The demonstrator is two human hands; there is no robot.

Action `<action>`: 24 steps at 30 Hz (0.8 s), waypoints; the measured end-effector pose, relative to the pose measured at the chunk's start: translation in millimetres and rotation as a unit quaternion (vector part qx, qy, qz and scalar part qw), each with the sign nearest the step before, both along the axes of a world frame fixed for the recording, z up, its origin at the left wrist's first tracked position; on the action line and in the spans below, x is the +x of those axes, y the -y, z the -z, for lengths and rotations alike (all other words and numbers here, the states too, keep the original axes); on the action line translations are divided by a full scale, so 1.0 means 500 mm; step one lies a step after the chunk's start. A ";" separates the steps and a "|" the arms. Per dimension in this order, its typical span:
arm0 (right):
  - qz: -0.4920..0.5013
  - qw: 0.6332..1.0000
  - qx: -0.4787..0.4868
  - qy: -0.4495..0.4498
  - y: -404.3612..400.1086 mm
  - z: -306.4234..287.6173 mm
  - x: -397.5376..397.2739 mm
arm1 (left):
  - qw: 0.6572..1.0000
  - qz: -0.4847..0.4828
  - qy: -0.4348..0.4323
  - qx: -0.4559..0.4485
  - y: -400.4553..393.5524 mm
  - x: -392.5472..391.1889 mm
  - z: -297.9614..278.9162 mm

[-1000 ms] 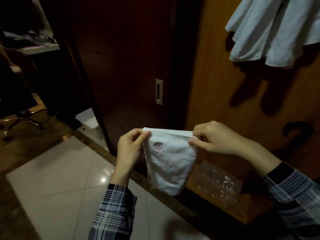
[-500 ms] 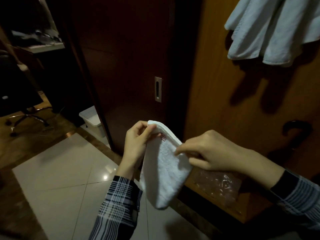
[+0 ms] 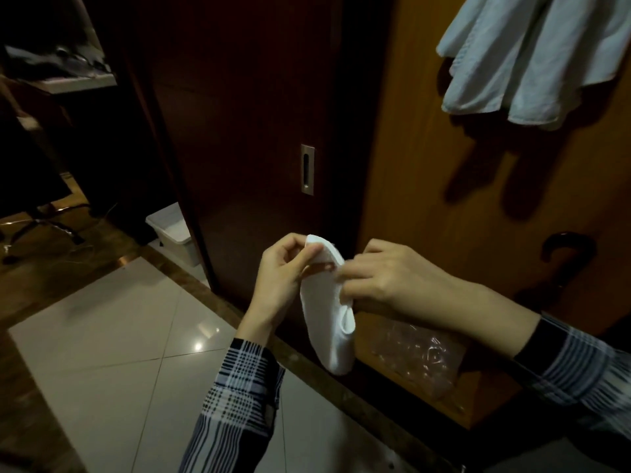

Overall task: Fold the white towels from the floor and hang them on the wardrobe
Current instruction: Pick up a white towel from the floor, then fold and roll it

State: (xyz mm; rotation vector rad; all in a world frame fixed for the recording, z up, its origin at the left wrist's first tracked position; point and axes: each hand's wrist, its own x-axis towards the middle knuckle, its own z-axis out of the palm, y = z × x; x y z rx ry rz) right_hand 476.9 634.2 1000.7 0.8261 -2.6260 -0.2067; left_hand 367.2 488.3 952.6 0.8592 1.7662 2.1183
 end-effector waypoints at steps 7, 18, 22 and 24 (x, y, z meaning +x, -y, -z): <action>0.153 0.971 -0.176 -0.046 -0.025 -0.012 -0.014 | 1.000 0.005 0.009 -0.008 -0.014 0.033 0.000; 0.255 0.936 -0.243 -0.025 -0.032 -0.024 -0.005 | 0.999 0.037 -0.004 -0.039 -0.036 0.034 -0.014; 0.267 0.926 -0.264 -0.031 -0.039 -0.020 -0.004 | 0.997 0.078 0.018 -0.022 -0.035 0.040 -0.022; 0.263 0.924 -0.273 -0.042 -0.042 -0.015 -0.008 | 0.997 0.075 -0.009 -0.034 -0.034 0.040 -0.022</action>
